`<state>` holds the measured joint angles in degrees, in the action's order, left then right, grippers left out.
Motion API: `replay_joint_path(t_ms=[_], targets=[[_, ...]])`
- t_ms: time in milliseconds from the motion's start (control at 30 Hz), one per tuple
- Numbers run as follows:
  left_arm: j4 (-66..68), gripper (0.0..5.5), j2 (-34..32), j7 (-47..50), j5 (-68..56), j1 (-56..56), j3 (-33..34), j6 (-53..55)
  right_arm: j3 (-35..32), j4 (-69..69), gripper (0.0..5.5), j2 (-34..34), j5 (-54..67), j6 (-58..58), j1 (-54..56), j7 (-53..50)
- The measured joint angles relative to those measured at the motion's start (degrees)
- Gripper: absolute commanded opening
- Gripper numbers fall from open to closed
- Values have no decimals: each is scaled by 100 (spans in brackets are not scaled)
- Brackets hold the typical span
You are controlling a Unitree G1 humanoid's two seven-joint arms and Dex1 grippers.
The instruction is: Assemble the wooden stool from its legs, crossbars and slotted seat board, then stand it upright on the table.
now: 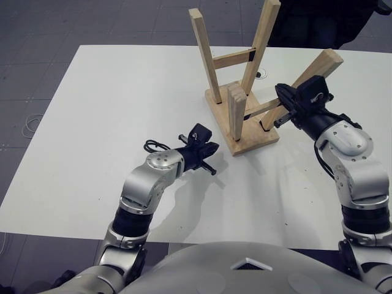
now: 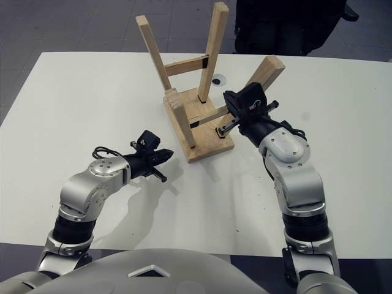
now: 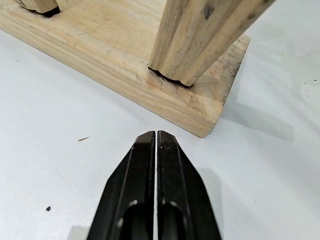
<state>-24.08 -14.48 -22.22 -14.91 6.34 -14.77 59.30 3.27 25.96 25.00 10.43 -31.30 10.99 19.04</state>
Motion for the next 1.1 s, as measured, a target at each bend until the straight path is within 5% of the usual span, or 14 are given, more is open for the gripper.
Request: replay_joint_path(t_ms=[233,500,700,933,1100], targets=[[-148,10,-101,16,-61,-137,50,48,-705,660,12,-275,147,-69,1471,-584],[-304,10,-191,52,-127,-450,150,100,468,52,12,617,-386,-773,-46,101],[-275,10,-195,92,-124,-521,157,84,385,282,12,753,-234,-1314,47,262],[-114,10,-186,125,-116,-475,150,-8,-100,811,12,-253,599,-1199,-26,211],[-79,10,-198,125,-115,-471,151,-87,-533,1427,12,-592,1033,-992,951,14]])
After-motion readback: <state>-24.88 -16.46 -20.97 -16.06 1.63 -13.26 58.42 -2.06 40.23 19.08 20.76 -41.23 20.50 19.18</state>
